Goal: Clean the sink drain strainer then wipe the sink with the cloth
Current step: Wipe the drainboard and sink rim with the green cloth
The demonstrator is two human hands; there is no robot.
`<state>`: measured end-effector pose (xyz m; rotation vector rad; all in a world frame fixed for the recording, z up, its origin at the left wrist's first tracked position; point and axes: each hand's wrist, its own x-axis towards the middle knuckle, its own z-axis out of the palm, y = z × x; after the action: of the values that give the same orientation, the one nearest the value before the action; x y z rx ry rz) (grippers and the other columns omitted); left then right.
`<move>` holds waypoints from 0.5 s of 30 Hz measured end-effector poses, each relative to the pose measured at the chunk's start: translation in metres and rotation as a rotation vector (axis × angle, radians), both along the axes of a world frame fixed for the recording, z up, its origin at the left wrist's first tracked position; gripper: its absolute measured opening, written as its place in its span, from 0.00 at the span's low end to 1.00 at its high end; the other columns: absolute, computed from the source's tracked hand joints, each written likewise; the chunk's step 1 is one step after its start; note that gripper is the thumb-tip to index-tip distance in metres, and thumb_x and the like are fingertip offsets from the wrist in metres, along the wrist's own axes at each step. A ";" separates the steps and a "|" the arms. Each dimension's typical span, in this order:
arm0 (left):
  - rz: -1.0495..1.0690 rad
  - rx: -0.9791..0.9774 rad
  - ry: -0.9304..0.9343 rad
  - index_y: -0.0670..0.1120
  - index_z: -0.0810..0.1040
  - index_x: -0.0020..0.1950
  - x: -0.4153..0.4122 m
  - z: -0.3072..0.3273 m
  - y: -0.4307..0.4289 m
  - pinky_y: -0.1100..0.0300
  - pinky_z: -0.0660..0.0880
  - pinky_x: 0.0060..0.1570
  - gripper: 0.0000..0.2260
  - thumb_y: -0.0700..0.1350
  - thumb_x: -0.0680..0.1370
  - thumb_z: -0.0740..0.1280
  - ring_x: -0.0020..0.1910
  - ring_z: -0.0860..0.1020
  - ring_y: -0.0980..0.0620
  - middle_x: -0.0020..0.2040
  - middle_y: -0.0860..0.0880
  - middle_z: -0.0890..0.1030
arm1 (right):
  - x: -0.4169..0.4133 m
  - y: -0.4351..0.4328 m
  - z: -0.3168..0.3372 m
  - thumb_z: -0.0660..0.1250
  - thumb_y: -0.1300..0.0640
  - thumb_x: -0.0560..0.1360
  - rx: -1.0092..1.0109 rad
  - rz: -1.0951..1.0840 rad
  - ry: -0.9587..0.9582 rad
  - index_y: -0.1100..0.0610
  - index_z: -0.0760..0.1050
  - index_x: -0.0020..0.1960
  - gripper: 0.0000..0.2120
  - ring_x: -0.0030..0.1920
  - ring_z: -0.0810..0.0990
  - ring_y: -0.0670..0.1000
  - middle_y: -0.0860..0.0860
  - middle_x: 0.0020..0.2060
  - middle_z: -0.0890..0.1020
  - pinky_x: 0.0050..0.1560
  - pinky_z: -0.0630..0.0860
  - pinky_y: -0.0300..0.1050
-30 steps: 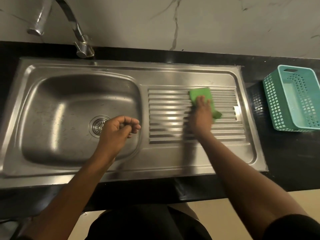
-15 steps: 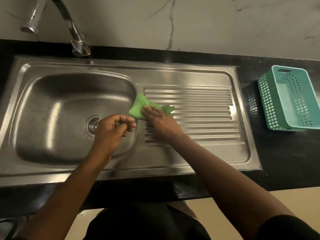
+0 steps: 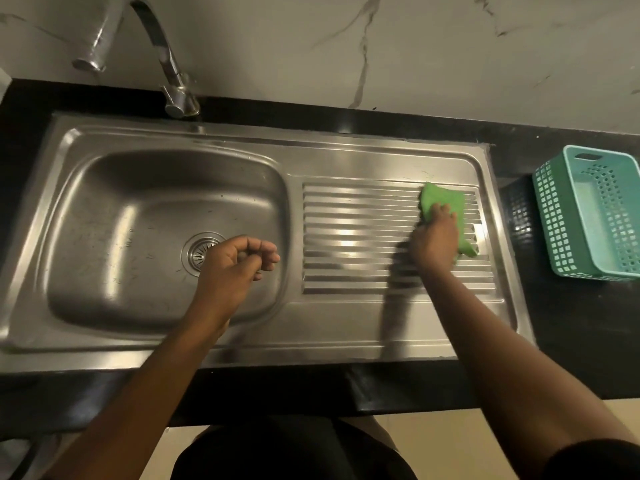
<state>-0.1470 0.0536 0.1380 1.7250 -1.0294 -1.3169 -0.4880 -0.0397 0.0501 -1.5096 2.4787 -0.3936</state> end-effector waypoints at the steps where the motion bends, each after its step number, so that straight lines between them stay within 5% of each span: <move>1: 0.002 0.003 0.001 0.38 0.84 0.54 0.001 0.000 -0.001 0.49 0.80 0.51 0.14 0.29 0.78 0.60 0.52 0.84 0.37 0.48 0.41 0.87 | 0.020 -0.005 0.000 0.58 0.65 0.74 -0.006 0.022 -0.008 0.64 0.74 0.65 0.20 0.71 0.71 0.67 0.63 0.70 0.75 0.72 0.67 0.62; 4: 0.009 0.006 0.002 0.37 0.83 0.55 0.004 0.001 -0.006 0.48 0.79 0.52 0.13 0.28 0.79 0.60 0.51 0.84 0.37 0.48 0.40 0.87 | 0.092 -0.016 0.002 0.59 0.65 0.79 0.021 0.221 -0.074 0.59 0.68 0.78 0.26 0.81 0.62 0.61 0.58 0.79 0.67 0.80 0.61 0.56; 9: 0.021 0.015 -0.013 0.38 0.84 0.53 0.010 0.001 -0.012 0.43 0.80 0.54 0.14 0.29 0.78 0.60 0.48 0.85 0.43 0.47 0.42 0.88 | 0.208 -0.024 0.014 0.60 0.65 0.80 0.112 0.668 -0.081 0.58 0.59 0.83 0.31 0.84 0.52 0.59 0.56 0.83 0.58 0.83 0.51 0.56; 12: 0.018 0.020 -0.027 0.41 0.84 0.52 0.016 0.001 -0.013 0.43 0.81 0.54 0.14 0.30 0.79 0.61 0.49 0.86 0.44 0.45 0.45 0.88 | 0.211 -0.029 0.014 0.61 0.63 0.81 0.140 0.838 0.048 0.55 0.56 0.84 0.33 0.84 0.50 0.58 0.55 0.84 0.54 0.83 0.49 0.58; 15: 0.021 0.020 -0.018 0.42 0.85 0.51 0.018 0.001 -0.014 0.41 0.81 0.55 0.14 0.30 0.78 0.61 0.49 0.86 0.42 0.45 0.45 0.88 | 0.174 -0.040 0.009 0.62 0.63 0.79 0.091 0.989 0.071 0.53 0.59 0.83 0.34 0.83 0.56 0.57 0.53 0.83 0.59 0.82 0.56 0.57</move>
<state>-0.1288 0.0391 0.1394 1.7606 -1.0088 -1.3055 -0.3143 -0.0796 0.0591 -2.4397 1.4531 -0.0373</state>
